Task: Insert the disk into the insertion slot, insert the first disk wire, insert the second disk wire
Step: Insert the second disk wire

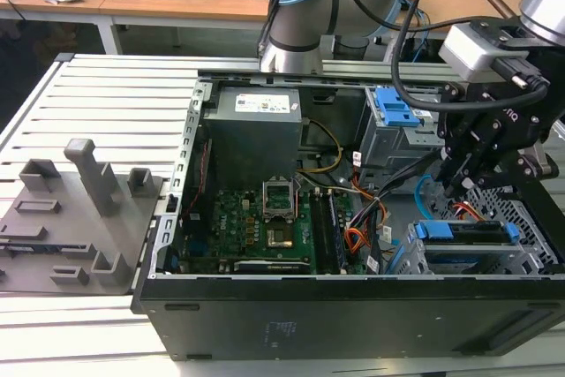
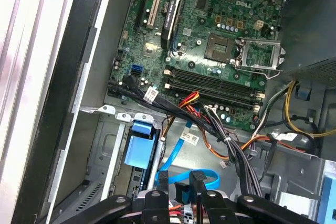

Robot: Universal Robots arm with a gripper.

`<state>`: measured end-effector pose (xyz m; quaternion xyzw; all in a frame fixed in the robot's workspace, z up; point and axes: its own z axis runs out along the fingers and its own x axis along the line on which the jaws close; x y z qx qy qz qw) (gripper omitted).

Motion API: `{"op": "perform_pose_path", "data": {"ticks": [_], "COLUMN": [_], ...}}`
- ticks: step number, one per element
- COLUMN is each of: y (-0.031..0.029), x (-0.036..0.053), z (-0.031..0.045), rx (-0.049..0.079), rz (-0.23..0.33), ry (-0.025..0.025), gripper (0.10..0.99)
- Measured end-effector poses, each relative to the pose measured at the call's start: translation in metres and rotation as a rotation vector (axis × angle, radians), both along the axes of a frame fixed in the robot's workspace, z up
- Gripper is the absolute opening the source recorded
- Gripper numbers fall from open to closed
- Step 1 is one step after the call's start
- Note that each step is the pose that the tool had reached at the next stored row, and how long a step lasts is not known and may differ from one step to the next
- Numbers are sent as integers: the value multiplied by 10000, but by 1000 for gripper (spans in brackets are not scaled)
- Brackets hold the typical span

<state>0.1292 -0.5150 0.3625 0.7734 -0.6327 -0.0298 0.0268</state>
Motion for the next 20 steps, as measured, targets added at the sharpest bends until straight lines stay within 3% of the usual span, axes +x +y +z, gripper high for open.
{"op": "perform_pose_path", "data": {"ticks": [2, 4, 9, 12, 13, 15, 20], "y": [0, 0, -14, -111, -166, -215, -256], "x": [0, 0, 0, 0, 0, 0, -1], "z": [-1, 0, -2, -11, -26, -46, -92], "rx": [1, 1, -11, -118, -119, -119, -120], "rz": [1, 2, 3, 3, 1, -23, -417], "ry": [0, 0, 0, 0, 0, 0, 2], "gripper": [302, 165, 165, 165, 165, 165, 165]}}
